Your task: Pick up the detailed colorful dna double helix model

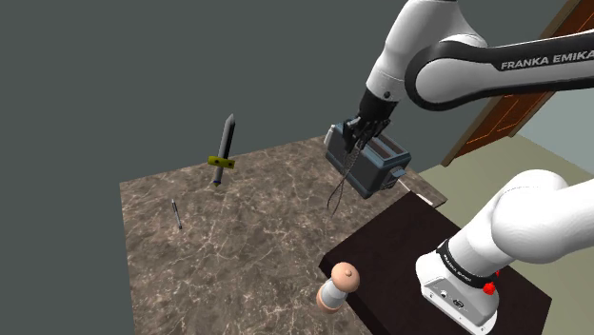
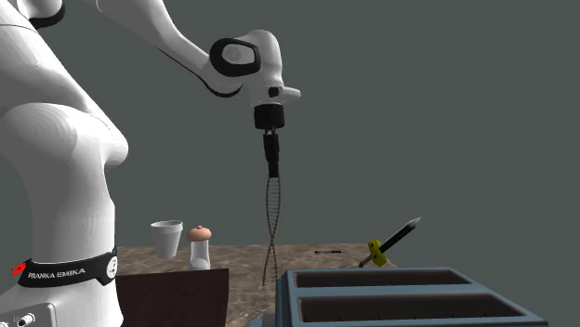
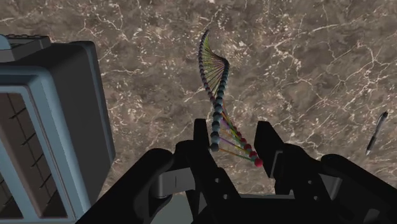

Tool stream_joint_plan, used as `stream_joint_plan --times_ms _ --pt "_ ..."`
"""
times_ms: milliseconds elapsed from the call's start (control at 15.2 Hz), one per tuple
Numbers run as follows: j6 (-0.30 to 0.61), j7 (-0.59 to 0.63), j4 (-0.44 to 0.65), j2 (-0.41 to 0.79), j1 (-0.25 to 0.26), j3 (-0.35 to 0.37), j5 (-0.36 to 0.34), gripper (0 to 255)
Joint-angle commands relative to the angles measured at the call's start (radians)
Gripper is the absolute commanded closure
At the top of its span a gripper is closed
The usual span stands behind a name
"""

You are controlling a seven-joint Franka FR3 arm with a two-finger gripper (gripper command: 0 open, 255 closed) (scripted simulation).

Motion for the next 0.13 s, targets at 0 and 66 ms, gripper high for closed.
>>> stream_joint_plan --times_ms 0,66 --pt "-0.02 -0.001 0.01 -0.009 0.0 -0.003 -0.001 255" --pt "-0.02 -0.001 0.011 -0.009 0.0 -0.003 -0.001 255"
